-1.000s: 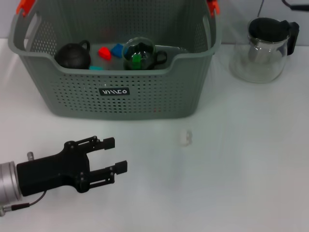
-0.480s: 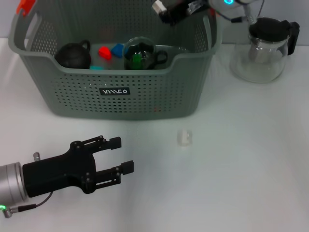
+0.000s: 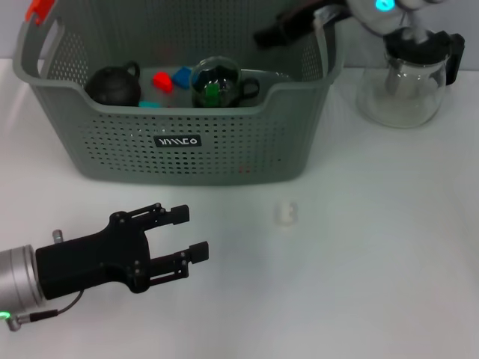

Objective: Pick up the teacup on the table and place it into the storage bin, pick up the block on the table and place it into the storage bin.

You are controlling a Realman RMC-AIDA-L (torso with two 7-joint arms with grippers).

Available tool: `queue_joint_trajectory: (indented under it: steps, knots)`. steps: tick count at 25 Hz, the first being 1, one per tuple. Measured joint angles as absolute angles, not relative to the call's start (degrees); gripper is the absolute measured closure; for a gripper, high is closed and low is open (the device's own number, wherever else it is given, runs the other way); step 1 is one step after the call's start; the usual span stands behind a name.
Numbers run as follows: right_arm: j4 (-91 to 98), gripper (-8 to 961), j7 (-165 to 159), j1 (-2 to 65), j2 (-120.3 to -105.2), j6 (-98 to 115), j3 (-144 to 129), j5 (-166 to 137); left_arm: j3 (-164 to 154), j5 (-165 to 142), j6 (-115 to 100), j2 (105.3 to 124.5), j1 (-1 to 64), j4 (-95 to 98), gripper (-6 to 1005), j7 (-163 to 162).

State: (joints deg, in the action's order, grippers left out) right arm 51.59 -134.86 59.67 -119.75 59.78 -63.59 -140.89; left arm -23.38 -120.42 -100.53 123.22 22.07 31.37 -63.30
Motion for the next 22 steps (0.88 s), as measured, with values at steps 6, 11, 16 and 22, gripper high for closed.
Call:
queue_joint_trajectory:
  steps: [6,11,16,22]
  knots:
    - [73.33,338,-126.78,44.60,-118.65,77.36,-62.92,-120.92,-23.38,-120.40,-100.57,122.92,22.04,31.39,276,-63.58]
    - [84.13,145,-127.25,36.98,-117.05,96.02,-60.16,-117.14,-23.38,-120.42,-100.64,122.75,21.84,31.70,276,-63.61]
    - [88.25,58,-132.51,34.01,-116.60,107.89,-57.36,-123.61,-23.38,-120.42,-100.48,122.64,22.18,31.62,276,-63.63]
    - [87.83,54,-132.89,34.65,-119.34,110.72,-62.15,-138.64,-23.35,-120.41,-100.20,122.60,22.33,31.48,276,-63.64]
